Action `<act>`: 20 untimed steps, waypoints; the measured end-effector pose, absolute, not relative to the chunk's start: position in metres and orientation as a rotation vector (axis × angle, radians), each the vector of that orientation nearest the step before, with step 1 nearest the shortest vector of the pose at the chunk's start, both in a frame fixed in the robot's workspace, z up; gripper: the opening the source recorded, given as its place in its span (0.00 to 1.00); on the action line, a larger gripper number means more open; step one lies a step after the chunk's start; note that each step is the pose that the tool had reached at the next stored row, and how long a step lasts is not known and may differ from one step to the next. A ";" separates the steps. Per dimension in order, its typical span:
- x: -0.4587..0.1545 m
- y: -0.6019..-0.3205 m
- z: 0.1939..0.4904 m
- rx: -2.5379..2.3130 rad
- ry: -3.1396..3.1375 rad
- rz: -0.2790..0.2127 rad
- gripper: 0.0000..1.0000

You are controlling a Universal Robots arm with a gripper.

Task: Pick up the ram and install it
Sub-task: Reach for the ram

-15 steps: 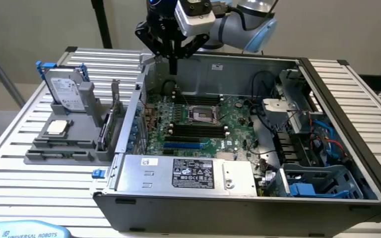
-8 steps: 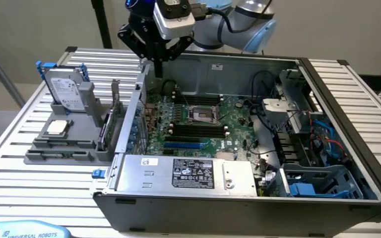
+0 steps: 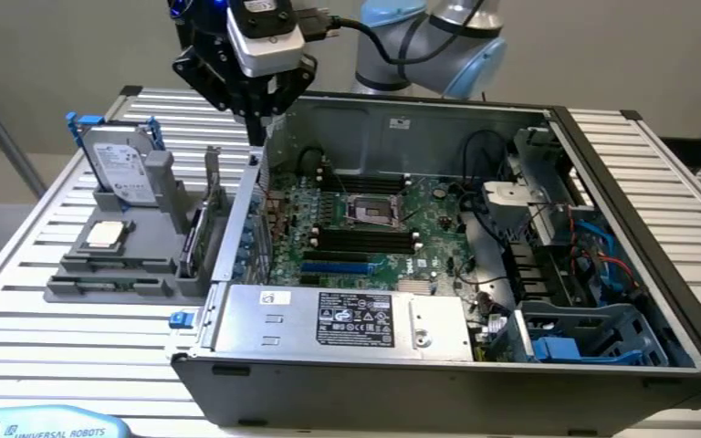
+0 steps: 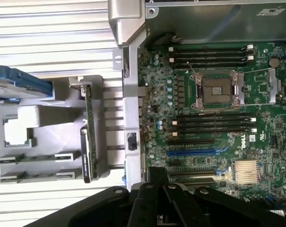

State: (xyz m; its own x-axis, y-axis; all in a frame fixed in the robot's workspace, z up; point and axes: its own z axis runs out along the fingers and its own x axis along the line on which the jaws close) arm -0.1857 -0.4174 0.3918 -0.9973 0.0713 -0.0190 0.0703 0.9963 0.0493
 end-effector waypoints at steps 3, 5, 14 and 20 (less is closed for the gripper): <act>-0.199 -0.419 0.391 0.110 3.118 0.076 0.11; -0.208 -0.420 0.390 0.111 3.118 0.076 0.11; -0.249 -0.422 0.385 0.111 3.118 0.076 0.11; -0.277 -0.423 0.379 0.110 3.119 0.075 0.11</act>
State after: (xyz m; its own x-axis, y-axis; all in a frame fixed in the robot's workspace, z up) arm -0.2766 -0.4227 0.3791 -0.9973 0.0712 -0.0184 0.0702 0.9963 0.0490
